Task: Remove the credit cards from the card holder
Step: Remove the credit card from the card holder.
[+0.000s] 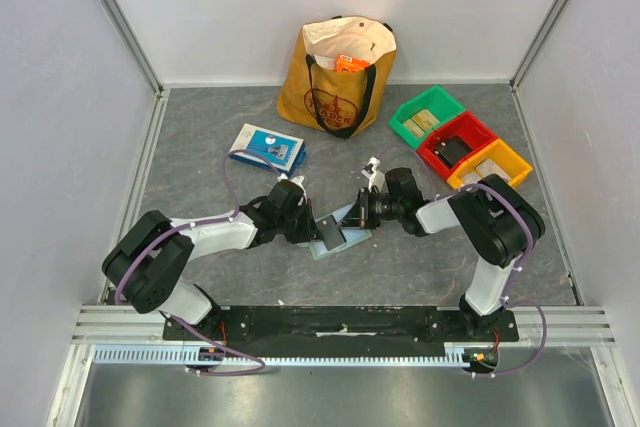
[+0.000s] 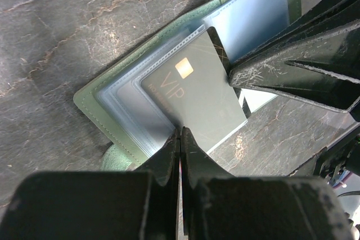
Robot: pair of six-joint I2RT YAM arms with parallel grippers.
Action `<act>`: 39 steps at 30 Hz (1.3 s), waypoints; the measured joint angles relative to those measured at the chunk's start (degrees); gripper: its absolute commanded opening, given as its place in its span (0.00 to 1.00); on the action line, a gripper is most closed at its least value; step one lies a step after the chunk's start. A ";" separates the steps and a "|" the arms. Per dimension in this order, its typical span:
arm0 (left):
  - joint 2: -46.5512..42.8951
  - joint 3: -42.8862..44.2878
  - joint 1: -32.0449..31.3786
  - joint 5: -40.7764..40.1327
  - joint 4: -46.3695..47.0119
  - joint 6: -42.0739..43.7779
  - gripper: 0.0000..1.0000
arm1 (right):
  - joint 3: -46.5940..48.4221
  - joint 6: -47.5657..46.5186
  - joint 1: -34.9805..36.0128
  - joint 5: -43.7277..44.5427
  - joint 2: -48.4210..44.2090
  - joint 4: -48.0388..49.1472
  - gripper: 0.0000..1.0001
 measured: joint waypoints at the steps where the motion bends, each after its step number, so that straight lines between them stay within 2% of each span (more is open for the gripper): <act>1: 0.00 0.00 0.00 0.00 0.02 0.00 0.02 | 0.00 0.00 -0.22 -0.22 0.04 0.00 0.00; 17: -0.59 -0.11 0.00 -0.09 -0.57 0.02 0.02 | 0.50 -1.81 -3.63 -2.21 0.07 -1.86 0.00; 23: -2.80 -0.11 0.00 -0.11 -3.82 0.04 0.20 | 2.14 -4.24 -3.69 -1.79 -0.28 -5.25 0.00; 26: -4.46 0.13 -0.07 0.07 -4.13 0.04 0.23 | 2.32 -4.96 -3.69 -1.62 -0.70 -6.21 0.00; 33: -3.15 5.16 -0.87 0.26 -4.37 0.35 0.22 | 2.56 -5.92 -3.69 -1.46 -0.70 -7.30 0.00; 36: 0.00 6.99 -1.07 0.28 -3.58 0.66 0.17 | 2.64 -6.34 -3.69 -1.44 -0.70 -7.56 0.00; 39: 3.23 7.30 -1.11 0.26 -3.61 0.79 0.07 | 2.93 -6.86 -3.69 -1.44 -0.70 -8.17 0.00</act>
